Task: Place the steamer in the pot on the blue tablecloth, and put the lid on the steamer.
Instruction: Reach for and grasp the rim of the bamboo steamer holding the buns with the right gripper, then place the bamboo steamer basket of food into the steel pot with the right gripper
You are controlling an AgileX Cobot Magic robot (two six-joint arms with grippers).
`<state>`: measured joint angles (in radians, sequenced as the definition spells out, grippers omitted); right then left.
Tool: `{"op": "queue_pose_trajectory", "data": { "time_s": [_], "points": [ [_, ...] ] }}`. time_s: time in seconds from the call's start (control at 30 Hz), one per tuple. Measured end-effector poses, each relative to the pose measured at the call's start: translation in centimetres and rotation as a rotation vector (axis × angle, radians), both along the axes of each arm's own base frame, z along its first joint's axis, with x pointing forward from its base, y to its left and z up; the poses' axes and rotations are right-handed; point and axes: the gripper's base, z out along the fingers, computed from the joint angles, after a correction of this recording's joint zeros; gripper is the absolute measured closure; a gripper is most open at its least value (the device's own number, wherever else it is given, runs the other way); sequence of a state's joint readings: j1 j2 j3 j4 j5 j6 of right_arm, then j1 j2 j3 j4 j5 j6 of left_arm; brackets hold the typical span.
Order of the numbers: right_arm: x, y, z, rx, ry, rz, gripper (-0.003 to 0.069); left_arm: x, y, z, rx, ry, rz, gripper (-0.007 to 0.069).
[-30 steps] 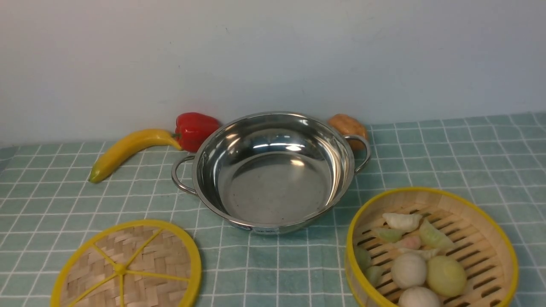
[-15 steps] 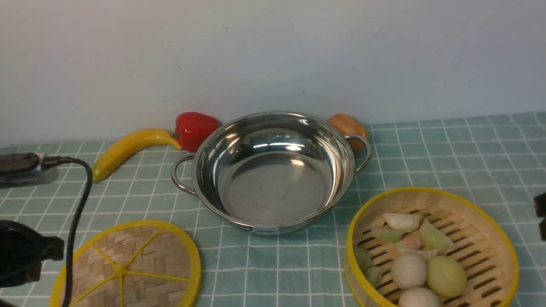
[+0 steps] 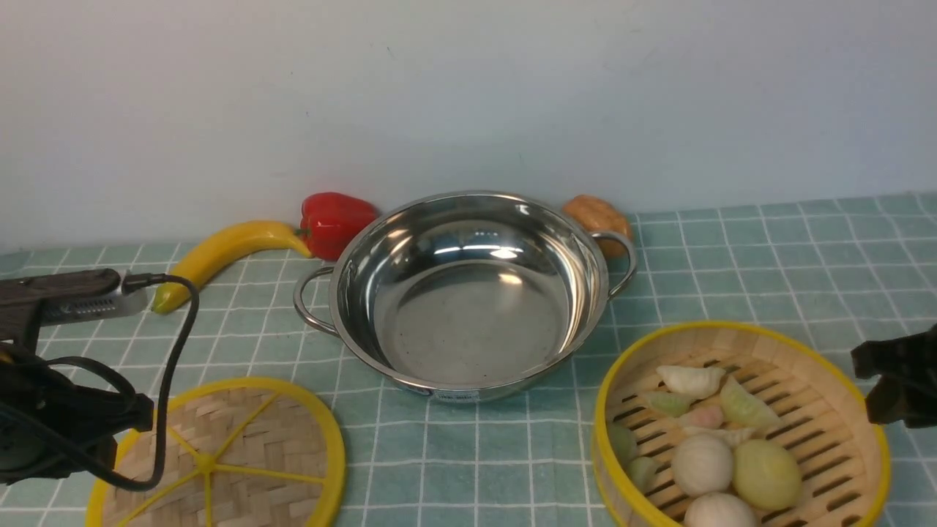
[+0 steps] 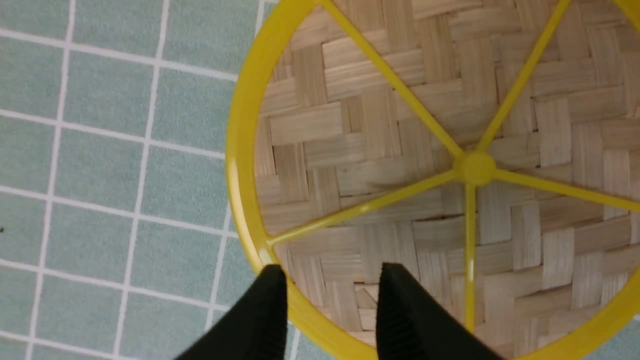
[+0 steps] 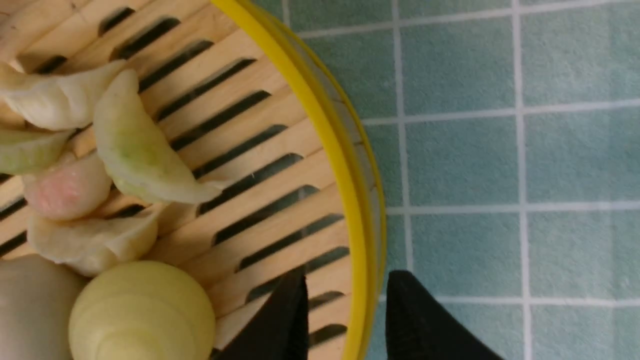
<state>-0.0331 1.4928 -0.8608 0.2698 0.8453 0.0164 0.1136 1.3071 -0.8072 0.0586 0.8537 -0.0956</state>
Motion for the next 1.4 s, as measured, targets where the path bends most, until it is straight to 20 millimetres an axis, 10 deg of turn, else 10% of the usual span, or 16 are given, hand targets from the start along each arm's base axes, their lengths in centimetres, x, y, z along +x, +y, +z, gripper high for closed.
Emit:
{"op": "queue_pose_trajectory", "data": {
  "time_s": [0.7, 1.1, 1.4],
  "points": [
    [2.4, -0.5, -4.0, -0.049, 0.058, 0.024, 0.0574, 0.2, -0.3, 0.0, -0.035, -0.025, -0.002, 0.0382],
    [2.2, -0.7, 6.8, -0.099, 0.046, 0.118, 0.0574, 0.2, -0.3, 0.0, -0.032, -0.024, -0.017, 0.0382],
    [7.1, 2.5, 13.8, -0.025, -0.171, 0.173, 0.0574, 0.4, -0.3, 0.1, -0.028, -0.038, -0.024, 0.0382]
  ]
}}
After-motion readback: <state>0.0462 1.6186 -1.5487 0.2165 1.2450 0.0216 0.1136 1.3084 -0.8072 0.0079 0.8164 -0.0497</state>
